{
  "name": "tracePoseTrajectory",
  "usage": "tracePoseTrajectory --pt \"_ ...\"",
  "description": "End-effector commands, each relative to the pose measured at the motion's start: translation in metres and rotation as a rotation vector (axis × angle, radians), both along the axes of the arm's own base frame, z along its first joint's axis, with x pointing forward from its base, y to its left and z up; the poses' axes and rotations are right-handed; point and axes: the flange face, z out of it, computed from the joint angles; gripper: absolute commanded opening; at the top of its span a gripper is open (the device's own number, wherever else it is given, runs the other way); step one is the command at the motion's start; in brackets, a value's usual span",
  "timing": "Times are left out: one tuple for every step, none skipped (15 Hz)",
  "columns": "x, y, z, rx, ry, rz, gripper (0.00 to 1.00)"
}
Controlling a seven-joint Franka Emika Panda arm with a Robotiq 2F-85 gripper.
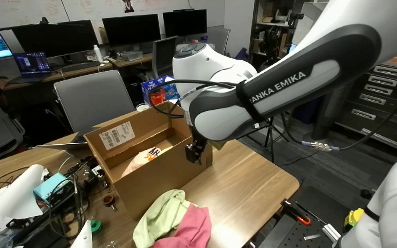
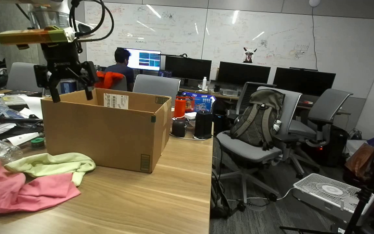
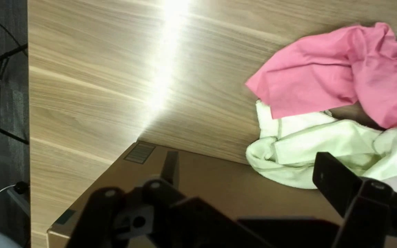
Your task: Put the yellow and pink clothes in the box.
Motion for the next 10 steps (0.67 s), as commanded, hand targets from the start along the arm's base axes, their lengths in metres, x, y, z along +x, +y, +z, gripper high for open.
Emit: tracePoseTrajectory --pt "-0.016 0.003 0.0 0.052 0.016 0.034 1.0" --pt "-0.018 0.003 -0.001 0.064 0.023 0.038 1.0" --pt "-0.02 0.004 -0.003 0.077 0.03 0.041 1.0" --pt "-0.022 0.004 -0.005 0.09 0.036 0.043 1.0" --pt "-0.023 0.005 -0.007 0.101 0.042 0.046 1.0" --pt "-0.024 0.005 -0.009 0.111 0.049 0.047 1.0" --pt "-0.025 0.005 -0.011 0.122 0.055 0.049 1.0" --pt "-0.025 0.006 -0.013 0.135 0.059 0.051 1.0" --pt "-0.026 0.006 -0.016 0.149 0.061 0.054 1.0" --pt "-0.027 0.007 -0.019 0.16 0.068 0.055 1.0"
